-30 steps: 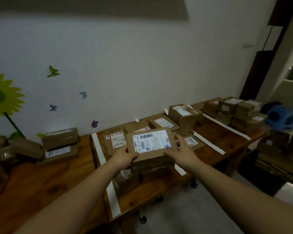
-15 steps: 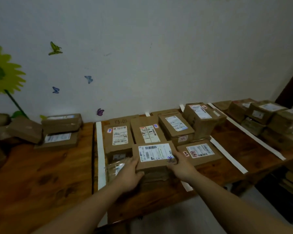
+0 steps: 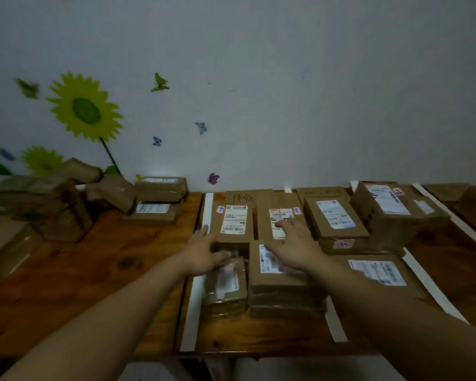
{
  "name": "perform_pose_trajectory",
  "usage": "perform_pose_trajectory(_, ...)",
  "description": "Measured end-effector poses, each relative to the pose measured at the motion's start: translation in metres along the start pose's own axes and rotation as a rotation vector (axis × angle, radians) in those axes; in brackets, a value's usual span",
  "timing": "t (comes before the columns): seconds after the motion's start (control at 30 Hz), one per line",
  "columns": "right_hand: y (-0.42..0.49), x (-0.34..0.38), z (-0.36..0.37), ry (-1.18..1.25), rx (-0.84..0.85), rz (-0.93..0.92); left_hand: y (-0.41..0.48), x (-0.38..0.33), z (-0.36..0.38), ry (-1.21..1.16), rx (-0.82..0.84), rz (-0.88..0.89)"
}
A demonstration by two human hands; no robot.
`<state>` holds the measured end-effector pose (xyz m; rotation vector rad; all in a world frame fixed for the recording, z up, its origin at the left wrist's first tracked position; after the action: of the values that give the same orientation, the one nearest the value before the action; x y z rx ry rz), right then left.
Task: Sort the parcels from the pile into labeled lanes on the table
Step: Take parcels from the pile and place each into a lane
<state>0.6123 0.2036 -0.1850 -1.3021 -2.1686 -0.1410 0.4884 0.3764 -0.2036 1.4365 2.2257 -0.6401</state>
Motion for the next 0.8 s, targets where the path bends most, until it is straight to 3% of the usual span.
perform_pose_trajectory(0.17,0.009,0.094,0.03,-0.005,0.051,-0.157,-0.031,0.072,-0.082,0.06,-0.069,-0.172)
perform_pose_trajectory(0.57,0.035,0.324,0.146,0.007,0.117,-0.254,-0.103,0.279,-0.26,0.054,-0.213,-0.297)
perform_pose_trajectory(0.8,0.057,0.393,0.165,-0.107,0.075,-0.311,-0.082,0.318,-0.325,0.051,-0.258,-0.19)
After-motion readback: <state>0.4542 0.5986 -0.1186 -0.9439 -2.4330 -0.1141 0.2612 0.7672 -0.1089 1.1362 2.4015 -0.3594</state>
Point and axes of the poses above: each hand's wrist, its own y-axis towards the middle knuckle, its own z-axis out of the palm, x = y × z, the point moved 7 cm from there along y, towards the middle knuckle, and after that the axes turned 9 degrees about z, right-handed, at the moved point
